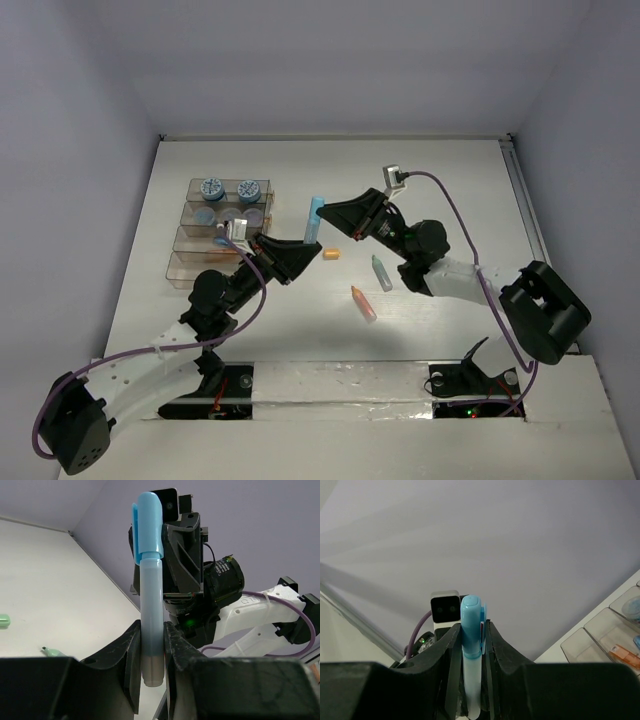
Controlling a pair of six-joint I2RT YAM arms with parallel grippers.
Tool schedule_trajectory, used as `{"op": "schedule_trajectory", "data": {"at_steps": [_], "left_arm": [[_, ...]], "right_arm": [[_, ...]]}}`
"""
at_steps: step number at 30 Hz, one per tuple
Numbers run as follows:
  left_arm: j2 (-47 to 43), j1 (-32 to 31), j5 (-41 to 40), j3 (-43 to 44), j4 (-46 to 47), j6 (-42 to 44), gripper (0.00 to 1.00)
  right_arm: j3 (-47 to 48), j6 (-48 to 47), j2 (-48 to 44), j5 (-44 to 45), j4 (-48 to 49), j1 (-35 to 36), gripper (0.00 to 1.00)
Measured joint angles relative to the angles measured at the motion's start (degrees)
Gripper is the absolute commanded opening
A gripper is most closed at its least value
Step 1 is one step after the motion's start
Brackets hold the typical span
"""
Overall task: Sort the stationery into containers
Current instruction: Close the pen cap on the pen.
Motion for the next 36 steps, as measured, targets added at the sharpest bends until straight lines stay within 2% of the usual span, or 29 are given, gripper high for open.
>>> {"op": "schedule_trajectory", "data": {"at_steps": [18,27,30,36], "left_arm": [[-0.8,-0.1,3.0,4.0,-4.8,4.1,0.00],[-2.3,0.8,9.6,5.1,-7.2,1.5,0.00],[-3.5,0.8,10.9,7.3,-12.5,1.7,0.00],[-7.4,0.8,11.6,11.1,-22.1,4.0,0.00]], "right_arm": [[0.0,-4.4,-3.1,-1.1,-1.7,0.8,0.00],[1.3,-5.5,-1.0,-7.8,3.3,0.8,0.00],[2.3,-7.2,-1.9,-9.4,0.4,1.0,0.00],[4.2,-14.6,-7.9,-8.5,-12.3,3.4,0.00]]}}
